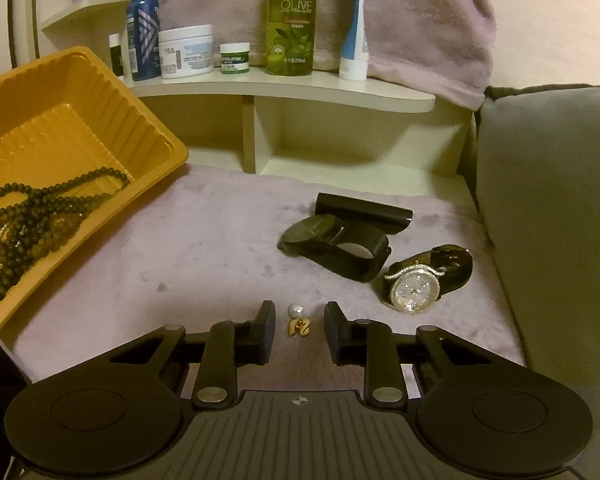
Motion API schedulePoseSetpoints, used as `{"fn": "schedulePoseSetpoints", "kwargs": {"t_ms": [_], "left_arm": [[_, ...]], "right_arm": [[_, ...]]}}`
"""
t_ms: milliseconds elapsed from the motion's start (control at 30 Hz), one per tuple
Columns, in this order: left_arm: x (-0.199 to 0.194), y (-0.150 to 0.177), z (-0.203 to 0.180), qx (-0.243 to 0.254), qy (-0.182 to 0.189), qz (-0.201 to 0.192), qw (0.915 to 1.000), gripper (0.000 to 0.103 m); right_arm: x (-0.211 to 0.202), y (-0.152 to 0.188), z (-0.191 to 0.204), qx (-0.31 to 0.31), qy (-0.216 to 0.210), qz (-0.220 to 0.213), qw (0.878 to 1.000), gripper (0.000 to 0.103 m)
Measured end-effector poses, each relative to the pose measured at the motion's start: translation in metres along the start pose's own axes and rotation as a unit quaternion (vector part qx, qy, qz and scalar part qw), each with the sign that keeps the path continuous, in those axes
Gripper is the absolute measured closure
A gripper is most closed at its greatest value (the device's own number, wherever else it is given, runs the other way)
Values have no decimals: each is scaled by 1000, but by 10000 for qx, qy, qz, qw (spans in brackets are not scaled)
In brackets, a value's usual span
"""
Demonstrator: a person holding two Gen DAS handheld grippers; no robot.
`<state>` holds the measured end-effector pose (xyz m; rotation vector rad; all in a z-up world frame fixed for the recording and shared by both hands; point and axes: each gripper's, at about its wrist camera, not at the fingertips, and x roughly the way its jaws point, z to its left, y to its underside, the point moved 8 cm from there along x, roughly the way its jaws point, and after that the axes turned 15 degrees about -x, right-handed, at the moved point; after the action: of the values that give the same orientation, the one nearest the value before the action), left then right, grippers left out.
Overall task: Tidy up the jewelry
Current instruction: 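Grasp the pearl and gold earrings from the towel with the right tool, then carry the earrings into the orange tray and open the right tool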
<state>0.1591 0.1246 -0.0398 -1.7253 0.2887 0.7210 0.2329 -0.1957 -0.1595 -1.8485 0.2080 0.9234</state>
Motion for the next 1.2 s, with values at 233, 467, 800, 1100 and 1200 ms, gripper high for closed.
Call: {"fn": "schedulePoseSetpoints", "kwargs": {"t_ms": [233, 467, 800, 1100, 1200], "left_arm": [[0, 0, -1, 10, -4, 1, 10000, 96], [0, 1, 0, 31, 13, 4, 10000, 96], [-1, 2, 1, 18, 18, 10, 10000, 96], [0, 2, 2, -27, 40, 22, 10000, 96], [1, 1, 3, -30, 42, 28, 10000, 96]], "right_arm": [[1, 0, 3, -85, -69, -77, 9999, 92], [-9, -6, 2, -150, 27, -134, 9998, 93], [-44, -66, 33, -162, -504, -743, 9958, 93], [-61, -110, 119, -520, -1813, -1130, 9755, 93], [-60, -116, 137, -633, -2059, -1129, 9700, 93]]}}
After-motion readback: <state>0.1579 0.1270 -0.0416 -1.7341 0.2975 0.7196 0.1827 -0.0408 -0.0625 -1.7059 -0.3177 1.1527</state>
